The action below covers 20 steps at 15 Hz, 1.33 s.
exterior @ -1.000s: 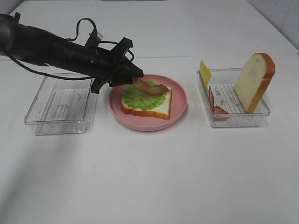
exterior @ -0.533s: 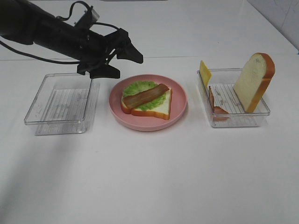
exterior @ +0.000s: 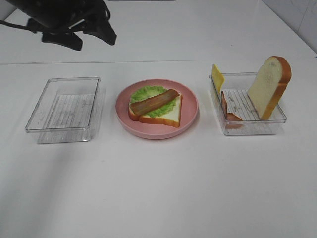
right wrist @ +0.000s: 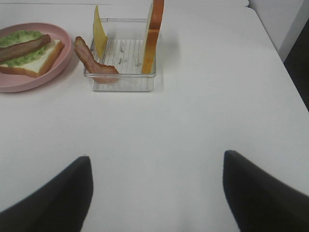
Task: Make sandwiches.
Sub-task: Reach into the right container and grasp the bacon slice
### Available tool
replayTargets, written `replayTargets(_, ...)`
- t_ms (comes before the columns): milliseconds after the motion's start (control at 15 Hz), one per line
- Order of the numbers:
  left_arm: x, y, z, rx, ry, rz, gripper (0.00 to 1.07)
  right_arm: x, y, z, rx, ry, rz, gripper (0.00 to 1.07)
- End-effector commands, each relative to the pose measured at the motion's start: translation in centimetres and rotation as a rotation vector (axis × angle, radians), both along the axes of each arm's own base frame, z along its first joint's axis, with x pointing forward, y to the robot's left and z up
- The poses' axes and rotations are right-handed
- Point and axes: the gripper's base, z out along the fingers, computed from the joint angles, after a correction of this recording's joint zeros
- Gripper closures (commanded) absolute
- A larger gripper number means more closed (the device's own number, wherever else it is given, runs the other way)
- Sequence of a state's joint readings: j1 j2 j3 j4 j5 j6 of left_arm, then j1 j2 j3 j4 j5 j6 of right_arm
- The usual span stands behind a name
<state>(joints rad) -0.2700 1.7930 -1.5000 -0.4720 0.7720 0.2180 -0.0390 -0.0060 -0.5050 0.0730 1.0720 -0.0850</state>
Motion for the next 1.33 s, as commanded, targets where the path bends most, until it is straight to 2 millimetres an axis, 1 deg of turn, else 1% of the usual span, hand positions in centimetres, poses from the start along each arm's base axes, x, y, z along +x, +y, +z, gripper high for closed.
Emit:
replayTargets(67, -3.8, 2.2, 4.7, 0.135, 0.008, 0.029, 0.26, -0.1, 0.0, 0.1, -0.001, -0.023, -0.008, 0.36)
replayTargets(267, -7.9, 4.5, 8.4, 0.244, 0.015, 0.087, 0.26, -0.1, 0.0, 0.1, -0.001, -0.023, -0.008, 0.36)
replayTargets(400, -10.8, 5.8, 10.5, 0.298, 0.014, 0.120, 0.26, -0.1, 0.0, 0.1, -0.001, -0.023, -0.008, 0.36)
replayTargets(533, -13.3, 6.9, 11.4, 0.337, 0.006, 0.133, 0.26, -0.1, 0.0, 0.1, -0.001, -0.023, -0.008, 0.36)
replayTargets(600, -14.5, 7.4, 11.4, 0.354, 0.000, 0.138, 0.26, -0.1, 0.0, 0.1, -0.001, -0.023, -0.008, 0.36)
replayTargets(667, -15.9, 8.0, 11.1, 0.372, -0.005, 0.143, 0.26, -0.1, 0.0, 0.1, -0.001, -0.023, -0.008, 0.36)
replayTargets(733, -17.9, 8.5, 10.4, 0.381, 0.010, 0.142, 0.26, -0.1, 0.0, 0.1, -0.001, -0.023, -0.008, 0.36)
replayTargets(800, -18.6, 8.7, 10.1, 0.380, 0.015, 0.143, 0.26, -0.1, 0.0, 0.1, -0.001, -0.023, -0.008, 0.36)
replayTargets(1200, -26.4, 11.1, 6.1, 0.398, 0.001, 0.152, 0.26, -0.1, 0.0, 0.1, -0.001, -0.023, -0.008, 0.36)
replayTargets(1333, -28.8, 11.7, 4.7, 0.393, -0.018, 0.156, 0.26, -0.1, 0.0, 0.1, -0.001, -0.023, -0.008, 0.36)
